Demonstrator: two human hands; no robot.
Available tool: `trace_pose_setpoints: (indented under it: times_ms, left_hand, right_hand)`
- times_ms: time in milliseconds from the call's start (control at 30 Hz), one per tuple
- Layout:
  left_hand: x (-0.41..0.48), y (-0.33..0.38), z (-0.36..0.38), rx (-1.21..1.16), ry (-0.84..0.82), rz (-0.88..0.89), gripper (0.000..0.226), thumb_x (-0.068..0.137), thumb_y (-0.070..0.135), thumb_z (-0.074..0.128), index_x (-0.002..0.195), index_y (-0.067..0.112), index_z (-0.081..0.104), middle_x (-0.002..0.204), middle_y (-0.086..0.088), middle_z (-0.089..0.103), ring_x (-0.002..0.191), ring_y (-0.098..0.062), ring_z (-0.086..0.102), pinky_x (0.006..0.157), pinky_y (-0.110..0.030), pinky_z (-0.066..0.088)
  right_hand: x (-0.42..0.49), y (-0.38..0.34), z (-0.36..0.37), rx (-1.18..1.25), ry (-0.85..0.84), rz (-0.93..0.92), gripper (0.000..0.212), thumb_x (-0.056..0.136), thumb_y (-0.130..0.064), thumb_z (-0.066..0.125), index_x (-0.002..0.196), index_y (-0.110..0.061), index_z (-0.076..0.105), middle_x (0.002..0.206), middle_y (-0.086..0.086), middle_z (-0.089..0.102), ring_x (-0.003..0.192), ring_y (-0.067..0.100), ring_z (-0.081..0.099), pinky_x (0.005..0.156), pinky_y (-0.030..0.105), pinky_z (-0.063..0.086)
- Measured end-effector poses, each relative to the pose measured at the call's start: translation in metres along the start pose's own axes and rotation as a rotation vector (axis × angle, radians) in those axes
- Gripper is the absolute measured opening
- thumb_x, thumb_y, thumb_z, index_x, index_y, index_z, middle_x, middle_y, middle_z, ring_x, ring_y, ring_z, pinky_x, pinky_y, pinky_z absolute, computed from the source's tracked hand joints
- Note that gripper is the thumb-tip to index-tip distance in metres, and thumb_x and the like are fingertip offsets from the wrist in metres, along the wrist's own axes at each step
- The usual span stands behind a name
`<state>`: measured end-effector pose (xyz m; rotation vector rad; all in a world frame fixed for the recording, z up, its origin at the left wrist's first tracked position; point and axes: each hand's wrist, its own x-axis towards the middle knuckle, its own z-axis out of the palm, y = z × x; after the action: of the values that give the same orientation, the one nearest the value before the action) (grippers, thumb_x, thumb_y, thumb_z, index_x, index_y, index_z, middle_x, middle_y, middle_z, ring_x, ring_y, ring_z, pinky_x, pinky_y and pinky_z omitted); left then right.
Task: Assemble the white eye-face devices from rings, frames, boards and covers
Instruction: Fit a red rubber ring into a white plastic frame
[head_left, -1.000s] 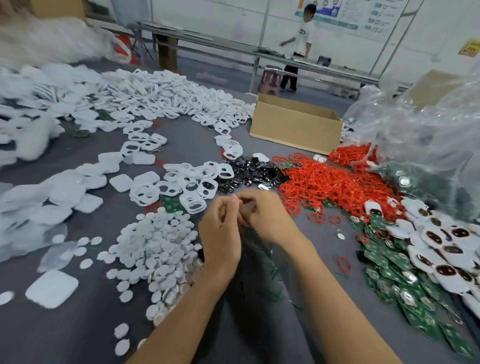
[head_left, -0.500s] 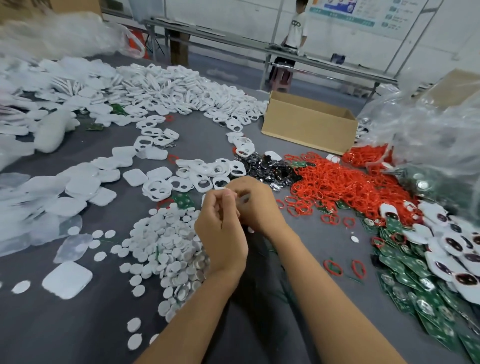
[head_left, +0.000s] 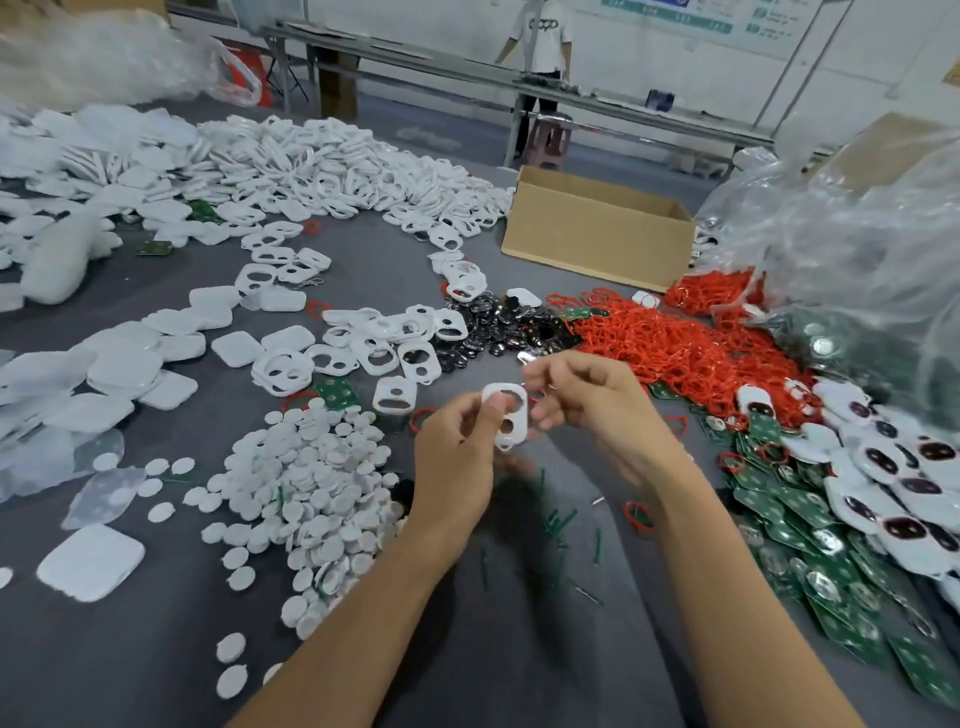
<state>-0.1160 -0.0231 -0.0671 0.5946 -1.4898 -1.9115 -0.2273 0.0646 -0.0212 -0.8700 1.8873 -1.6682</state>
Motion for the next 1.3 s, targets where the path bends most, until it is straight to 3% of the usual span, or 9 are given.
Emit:
trace_pose_setpoints:
  times_ms: [100,200,300,500,733,867,1000,1100,1300]
  left_hand:
    - [0.002,0.000,-0.002,-0.123,0.007,-0.080,0.015,0.098,0.015,0.054,0.093,0.009,0.067,0.087,-0.014,0.073,0.078,-0.026,0.074,0.053,-0.029,0.058]
    - [0.003,-0.003,-0.001,-0.119,-0.002,-0.077,0.015,0.098,0.009,0.053,0.111,0.015,0.057,0.094,-0.013,0.071,0.077,-0.028,0.074,0.052,-0.030,0.057]
    - [0.005,-0.007,-0.002,-0.030,-0.003,-0.018,0.033,0.097,0.006,0.052,0.107,0.038,0.051,0.104,-0.009,0.066,0.083,-0.031,0.072,0.056,-0.033,0.058]
    - [0.006,-0.010,-0.005,0.054,-0.055,0.007,0.033,0.094,0.004,0.060,0.075,0.028,0.072,0.102,-0.011,0.065,0.085,-0.029,0.071,0.056,-0.032,0.059]
    - [0.005,-0.010,-0.004,0.077,-0.078,0.018,0.013,0.085,0.010,0.073,0.085,0.023,0.075,0.075,-0.009,0.061,0.065,-0.014,0.064,0.059,-0.031,0.059]
    - [0.005,-0.008,-0.005,0.141,-0.070,0.076,0.008,0.085,0.013,0.073,0.091,0.017,0.077,0.081,-0.013,0.072,0.074,-0.023,0.064,0.071,-0.045,0.060]
    - [0.004,-0.001,-0.004,0.092,-0.019,0.123,0.020,0.085,0.010,0.072,0.083,0.030,0.077,0.088,-0.015,0.074,0.086,-0.041,0.069,0.079,-0.051,0.058]
    - [0.003,0.002,-0.003,0.084,-0.037,0.141,0.027,0.085,0.010,0.073,0.082,0.036,0.076,0.088,-0.012,0.074,0.088,-0.044,0.068,0.082,-0.059,0.054]
    - [0.003,0.001,-0.004,0.061,-0.035,0.134,0.015,0.080,0.015,0.077,0.086,0.029,0.077,0.085,-0.005,0.075,0.088,-0.046,0.067,0.085,-0.061,0.052]
  right_hand:
    - [0.006,0.019,-0.015,-0.414,0.340,-0.050,0.019,0.094,-0.003,0.053,0.087,-0.009,0.070,0.076,0.002,0.065,0.058,0.007,0.059,0.063,0.024,0.048]
    - [0.005,0.034,-0.020,-0.810,0.297,-0.060,0.006,0.080,-0.011,0.071,0.086,-0.013,0.073,0.083,0.001,0.066,0.078,0.015,0.061,0.080,0.030,0.048]
    - [0.008,0.044,-0.016,-0.932,0.284,-0.059,0.008,0.079,-0.016,0.074,0.078,-0.012,0.068,0.087,0.003,0.056,0.088,0.022,0.053,0.079,0.030,0.038]
    - [0.002,0.029,-0.020,-0.684,0.244,-0.110,0.007,0.084,-0.009,0.070,0.077,-0.011,0.069,0.069,0.003,0.066,0.069,0.021,0.062,0.069,0.029,0.047]
    - [-0.009,0.007,-0.015,-0.491,-0.060,-0.166,0.020,0.084,0.007,0.065,0.100,-0.003,0.073,0.077,0.018,0.071,0.061,0.012,0.062,0.065,0.022,0.055]
    - [-0.010,0.001,-0.009,-0.476,-0.051,-0.247,0.016,0.081,0.005,0.069,0.095,-0.003,0.071,0.075,0.009,0.071,0.065,0.016,0.068,0.069,0.030,0.059]
    - [-0.011,-0.003,-0.007,-0.398,0.003,-0.307,0.013,0.080,0.007,0.070,0.087,-0.003,0.070,0.071,0.007,0.069,0.061,0.021,0.066,0.065,0.036,0.057]
    - [-0.012,-0.005,-0.007,-0.393,0.031,-0.319,0.012,0.080,0.005,0.070,0.084,-0.006,0.070,0.071,0.010,0.069,0.064,0.030,0.067,0.067,0.048,0.056]
    - [-0.012,-0.006,-0.007,-0.440,0.031,-0.332,0.010,0.079,-0.001,0.074,0.081,-0.010,0.071,0.066,0.012,0.068,0.062,0.033,0.064,0.063,0.050,0.053]
